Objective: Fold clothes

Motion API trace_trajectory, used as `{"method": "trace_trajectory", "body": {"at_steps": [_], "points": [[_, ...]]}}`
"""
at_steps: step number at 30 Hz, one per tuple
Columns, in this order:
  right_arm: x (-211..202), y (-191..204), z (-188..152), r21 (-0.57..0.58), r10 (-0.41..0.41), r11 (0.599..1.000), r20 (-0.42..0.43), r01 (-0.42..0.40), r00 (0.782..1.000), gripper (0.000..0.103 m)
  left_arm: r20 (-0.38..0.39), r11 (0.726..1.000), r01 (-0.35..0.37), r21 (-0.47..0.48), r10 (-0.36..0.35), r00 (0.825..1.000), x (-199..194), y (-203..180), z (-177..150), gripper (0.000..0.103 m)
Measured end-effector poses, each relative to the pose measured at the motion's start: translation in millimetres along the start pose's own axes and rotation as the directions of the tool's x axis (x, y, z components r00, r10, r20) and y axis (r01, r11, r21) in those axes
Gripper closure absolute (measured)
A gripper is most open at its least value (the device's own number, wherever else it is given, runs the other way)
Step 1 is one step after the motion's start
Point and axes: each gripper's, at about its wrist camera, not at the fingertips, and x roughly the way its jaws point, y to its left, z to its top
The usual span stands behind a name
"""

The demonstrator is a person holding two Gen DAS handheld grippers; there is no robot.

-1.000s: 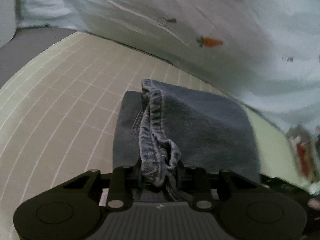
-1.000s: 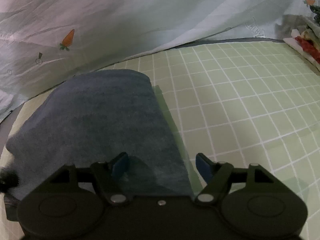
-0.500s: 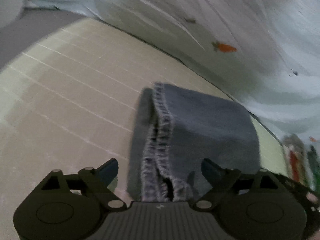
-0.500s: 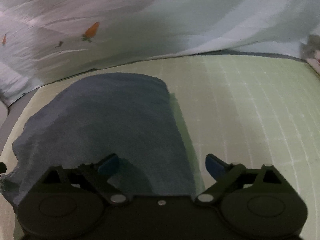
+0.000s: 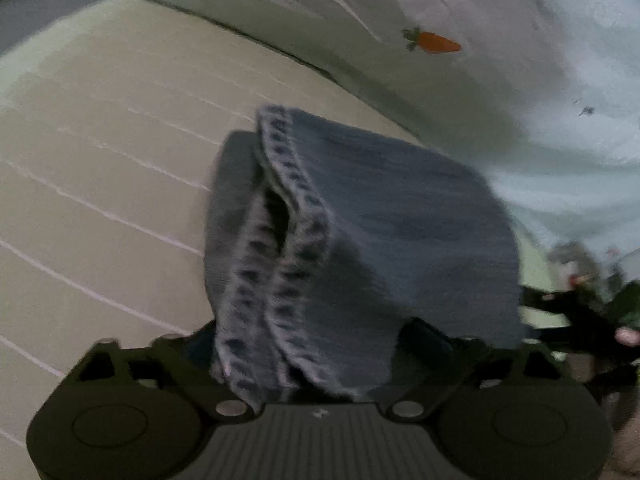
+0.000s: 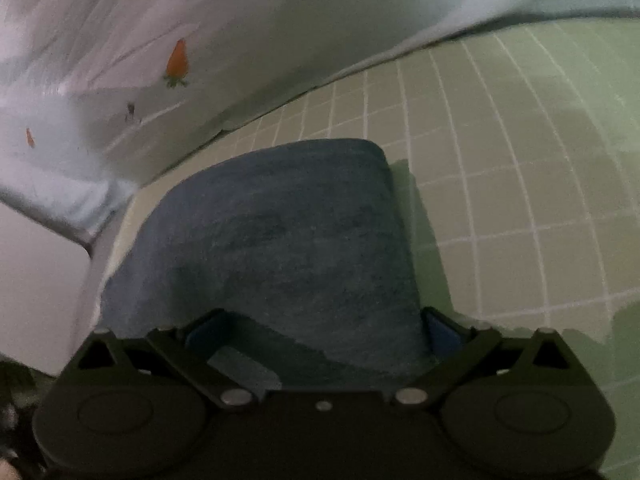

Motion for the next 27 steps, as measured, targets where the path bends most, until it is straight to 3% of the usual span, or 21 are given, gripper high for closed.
{"method": "trace_trajectory", "body": {"at_steps": [5,7,9,11,13,16,21,27], "points": [[-5,0,-7,0.016,0.016,1.0,0.027,-0.017,1.0,0.011,0.027,0.995,0.008,-0.104,-0.005,1.0,0,5,-4,0.027],[-8,-1,-8,0.034,0.026,0.999,0.036,-0.027,0.999,0.025,0.023,0.989,0.013,-0.148,-0.009,1.0,-2,9,-5,0.042],[-11,-3,-9,0.054,0.032,0.998,0.045,-0.034,0.998,0.033,0.017,0.981,0.03,-0.191,-0.027,0.999,-2,13,-7,0.049],[-14,-4,-11,0.076,0.033,0.996,0.058,-0.037,0.998,0.046,0.017,0.978,0.039,-0.203,-0.036,0.999,-1,13,-9,0.055],[-17,-5,-13,0.091,0.037,0.995,0.073,-0.044,0.997,0.073,0.016,0.979,0.039,-0.201,-0.037,0.999,1,9,-9,0.067],[-26,1,-18,0.079,0.051,0.995,0.107,-0.06,0.993,0.09,0.042,0.983,0.024,-0.18,-0.016,0.999,-11,-1,-11,0.079],[-67,24,-27,0.006,0.094,0.995,0.232,-0.098,0.968,0.092,0.145,1.0,-0.014,-0.003,0.014,0.989,-38,-41,-16,0.081],[-131,33,-43,0.037,0.128,0.988,0.367,-0.152,0.921,0.093,0.2,0.992,0.062,0.113,-0.084,0.976,-71,-88,-21,0.082]]}}
